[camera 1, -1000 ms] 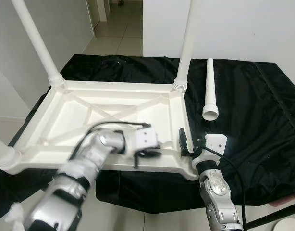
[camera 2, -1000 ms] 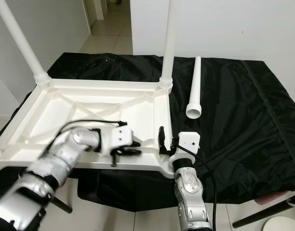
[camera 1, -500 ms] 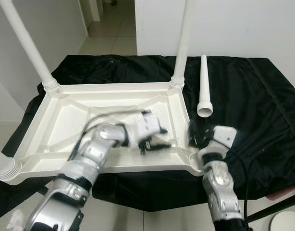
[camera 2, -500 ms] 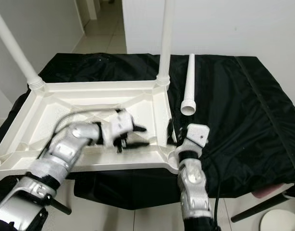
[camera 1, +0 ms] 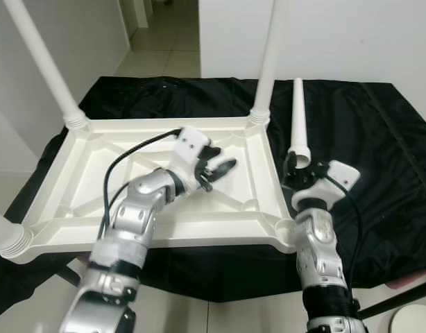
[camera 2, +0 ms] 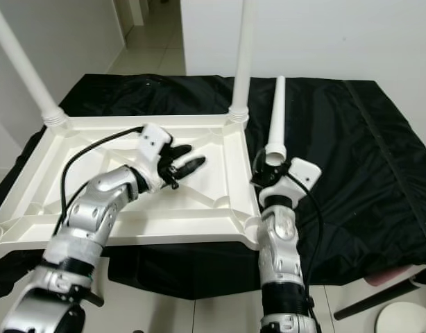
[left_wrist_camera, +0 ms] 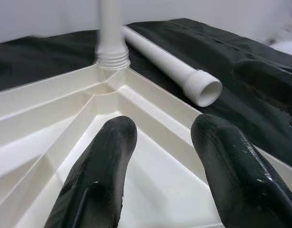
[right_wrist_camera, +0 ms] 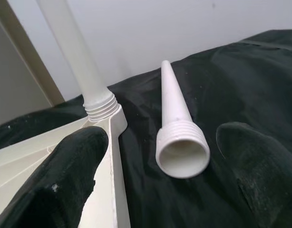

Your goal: Building children table

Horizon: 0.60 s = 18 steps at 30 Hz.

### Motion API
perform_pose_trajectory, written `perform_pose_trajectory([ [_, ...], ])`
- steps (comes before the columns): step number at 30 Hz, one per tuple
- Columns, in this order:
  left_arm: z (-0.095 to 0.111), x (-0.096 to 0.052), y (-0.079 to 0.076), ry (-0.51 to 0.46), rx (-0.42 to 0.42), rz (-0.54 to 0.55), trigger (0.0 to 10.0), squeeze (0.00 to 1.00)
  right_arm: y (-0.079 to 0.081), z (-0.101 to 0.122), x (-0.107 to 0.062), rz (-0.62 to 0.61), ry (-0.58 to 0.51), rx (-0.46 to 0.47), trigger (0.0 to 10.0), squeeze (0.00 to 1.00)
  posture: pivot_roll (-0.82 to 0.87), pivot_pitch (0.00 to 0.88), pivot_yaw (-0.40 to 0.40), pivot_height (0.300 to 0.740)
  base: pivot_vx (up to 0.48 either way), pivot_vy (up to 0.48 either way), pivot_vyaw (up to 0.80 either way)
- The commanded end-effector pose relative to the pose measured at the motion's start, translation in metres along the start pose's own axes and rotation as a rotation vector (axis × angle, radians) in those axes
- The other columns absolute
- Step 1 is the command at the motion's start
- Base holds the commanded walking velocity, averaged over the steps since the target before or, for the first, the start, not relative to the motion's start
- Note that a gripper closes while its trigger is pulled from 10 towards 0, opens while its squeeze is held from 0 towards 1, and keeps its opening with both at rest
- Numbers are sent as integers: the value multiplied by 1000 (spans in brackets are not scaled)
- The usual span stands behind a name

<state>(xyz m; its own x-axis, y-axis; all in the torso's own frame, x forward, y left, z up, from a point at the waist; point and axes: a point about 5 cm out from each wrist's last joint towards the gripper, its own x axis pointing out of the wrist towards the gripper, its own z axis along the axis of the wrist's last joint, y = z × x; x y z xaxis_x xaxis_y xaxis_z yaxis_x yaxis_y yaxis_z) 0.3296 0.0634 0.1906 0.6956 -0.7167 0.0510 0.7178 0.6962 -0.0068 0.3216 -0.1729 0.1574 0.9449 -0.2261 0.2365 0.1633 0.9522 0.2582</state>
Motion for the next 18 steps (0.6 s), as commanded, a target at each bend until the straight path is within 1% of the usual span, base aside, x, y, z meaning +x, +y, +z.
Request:
perform_pose_trajectory([
  [1, 3, -3, 2, -7, -25, 52, 10000, 0, 2, -2, 4, 0, 20, -36, 10000, 0, 21, 52, 33, 740, 0, 0, 0],
  [2, 6, -3, -1, -14, -42, 70, 10000, 0, 1, 1, 10, -3, 13, -90, 10000, 0, 28, 73, 24, 740, 0, 0, 0],
  [3, 11, -3, -3, -22, -48, 75, 10000, 0, -2, 6, 18, -17, 9, -105, 10000, 0, 29, 95, 19, 740, 0, 0, 0],
  [4, 11, -3, -3, -22, -48, 75, 10000, 0, -2, 6, 18, -17, 9, -105, 10000, 0, 29, 95, 19, 740, 0, 0, 0],
  [6, 19, -3, -6, -34, -49, 76, 10000, 0, -6, 15, 30, -28, -10, -129, 10000, 0, 33, 112, 14, 740, 0, 0, 0],
  [7, 19, -3, -6, -34, -49, 76, 10000, 0, -6, 15, 30, -28, -10, -129, 10000, 0, 33, 112, 14, 740, 0, 0, 0],
  [8, 23, -3, -8, -37, -59, 74, 10000, 0, -8, 19, 34, -34, -18, -144, 10000, 0, 36, 136, 10, 740, 0, 0, 0],
  [9, 26, -3, -9, -40, -64, 72, 10000, 0, -10, 22, 36, -39, -27, -151, 10000, 0, 36, 136, 10, 740, 0, 0, 0],
  [10, 30, -4, -13, -41, -79, 66, 10000, 0, -11, 27, 40, -45, -37, -148, 10000, 0, 38, 164, 5, 740, 0, 0, 0],
  [12, 30, -4, -13, -41, -79, 66, 10000, 0, -11, 27, 40, -45, -37, -148, 10000, 0, 38, 164, 5, 740, 0, 0, 0],
  [13, 33, -4, -18, -43, -79, 55, 10000, 0, -13, 32, 44, -56, -50, -155, 10000, 20, 36, 180, 4, 740, 0, 0, 0],
  [14, 35, -4, -22, -41, -80, 45, 10000, 0, -14, 37, 48, -63, -58, -147, 10000, 1000, 34, 189, 3, 740, 0, 0, 0],
  [15, 37, -3, -27, -38, -86, 46, 10000, 0, -14, 43, 53, -62, -70, -150, 10000, 1000, 31, 217, 3, 740, 0, 0, 0],
  [17, 37, -3, -27, -38, -86, 46, 10000, 0, -14, 43, 53, -62, -70, -150, 10000, 1000, 31, 217, 3, 740, 0, 0, 0],
  [18, 38, -3, -30, -35, -89, 47, 10000, 0, -13, 47, 56, -60, -77, -153, 10000, 1000, 31, 217, 3, 740, 0, 0, 0],
])
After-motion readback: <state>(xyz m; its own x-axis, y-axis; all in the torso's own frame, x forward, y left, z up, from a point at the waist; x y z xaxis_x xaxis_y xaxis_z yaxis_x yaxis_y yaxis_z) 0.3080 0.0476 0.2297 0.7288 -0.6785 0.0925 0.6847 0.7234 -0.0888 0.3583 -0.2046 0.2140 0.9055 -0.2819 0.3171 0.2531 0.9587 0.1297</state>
